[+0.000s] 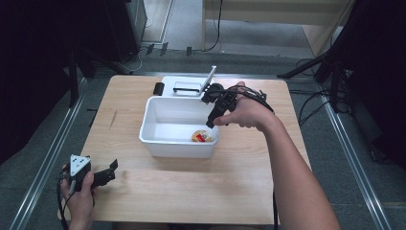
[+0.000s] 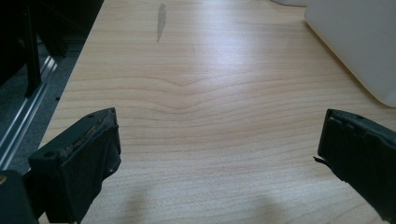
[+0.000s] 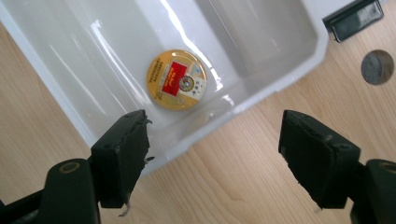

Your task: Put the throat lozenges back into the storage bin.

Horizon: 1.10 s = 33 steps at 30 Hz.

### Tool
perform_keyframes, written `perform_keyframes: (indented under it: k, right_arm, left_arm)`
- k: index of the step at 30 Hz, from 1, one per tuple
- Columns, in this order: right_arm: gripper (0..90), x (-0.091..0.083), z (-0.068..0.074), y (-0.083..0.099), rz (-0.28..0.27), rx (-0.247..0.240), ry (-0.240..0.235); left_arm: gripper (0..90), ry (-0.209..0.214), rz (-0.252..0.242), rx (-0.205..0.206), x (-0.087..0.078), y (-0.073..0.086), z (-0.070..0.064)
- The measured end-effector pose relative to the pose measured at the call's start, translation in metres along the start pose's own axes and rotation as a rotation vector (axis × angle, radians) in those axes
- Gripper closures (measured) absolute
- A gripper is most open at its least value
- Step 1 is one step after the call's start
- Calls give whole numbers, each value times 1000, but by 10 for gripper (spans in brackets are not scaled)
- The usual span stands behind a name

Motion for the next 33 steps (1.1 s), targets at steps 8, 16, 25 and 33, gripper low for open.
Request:
perform_keyframes:
  k: [8, 16, 25, 33]
  right_arm:
    - [248, -13, -17, 20, 3, 39, 25]
    - [247, -16, -33, 42, 2, 78, 30]
    - [247, -12, -51, 67, -2, 132, 40]
    - [233, 1, -65, 94, 11, 183, 36]
  left_arm:
    - [0, -3, 2, 4, 0, 0, -1]
    - [0, 2, 1, -2, 0, 0, 0]
    - [0, 2, -1, -6, 0, 0, 0]
    - [0, 3, -1, -3, 0, 0, 0]
Point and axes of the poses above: each handheld gripper's, and its own axes: x roughly forward along the jaws, y roughly out of its underside, z roughly to its left, the point moved 2 cm from there along x, roughly forward along the jaws, and after that the axes turned 14 degrees about x, right-handed, at the moved point
